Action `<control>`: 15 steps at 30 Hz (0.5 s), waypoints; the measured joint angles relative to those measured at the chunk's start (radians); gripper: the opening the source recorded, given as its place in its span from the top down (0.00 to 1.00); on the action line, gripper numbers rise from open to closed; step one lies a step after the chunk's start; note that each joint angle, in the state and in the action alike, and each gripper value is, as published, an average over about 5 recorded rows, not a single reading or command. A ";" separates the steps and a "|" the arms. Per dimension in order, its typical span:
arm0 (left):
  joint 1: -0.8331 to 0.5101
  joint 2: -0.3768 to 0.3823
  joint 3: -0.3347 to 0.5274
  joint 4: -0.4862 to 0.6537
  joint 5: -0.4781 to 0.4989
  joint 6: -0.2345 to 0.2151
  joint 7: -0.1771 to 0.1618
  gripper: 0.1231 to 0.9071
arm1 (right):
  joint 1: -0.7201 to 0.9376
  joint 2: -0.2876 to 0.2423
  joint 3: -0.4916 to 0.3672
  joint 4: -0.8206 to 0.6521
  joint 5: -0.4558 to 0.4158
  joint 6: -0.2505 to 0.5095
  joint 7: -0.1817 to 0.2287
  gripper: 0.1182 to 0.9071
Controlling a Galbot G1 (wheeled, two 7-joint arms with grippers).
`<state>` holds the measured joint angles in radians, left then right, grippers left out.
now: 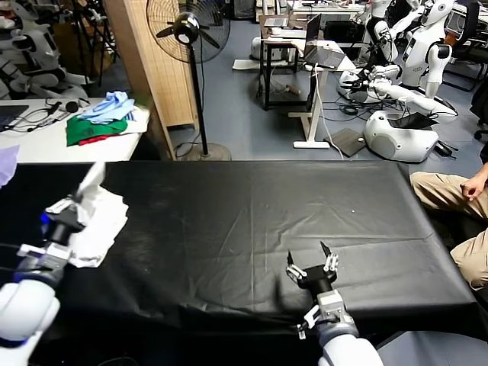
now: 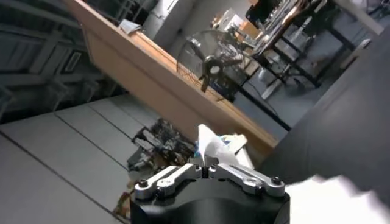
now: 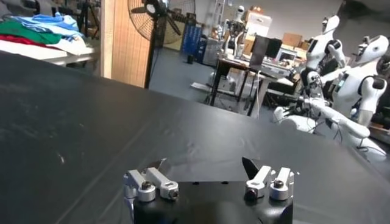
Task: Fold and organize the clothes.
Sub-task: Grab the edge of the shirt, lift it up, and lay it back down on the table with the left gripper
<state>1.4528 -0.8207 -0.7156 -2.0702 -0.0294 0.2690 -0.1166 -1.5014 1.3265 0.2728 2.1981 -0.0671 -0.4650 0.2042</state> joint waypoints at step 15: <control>-0.073 -0.260 0.410 -0.031 -0.091 -0.136 0.072 0.72 | 0.004 -0.031 -0.004 0.032 0.198 -0.043 -0.055 0.14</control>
<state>1.3802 -1.0809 -0.3056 -2.1010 -0.1206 0.1335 -0.0450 -1.4978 1.2950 0.2688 2.2302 0.1311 -0.5079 0.1492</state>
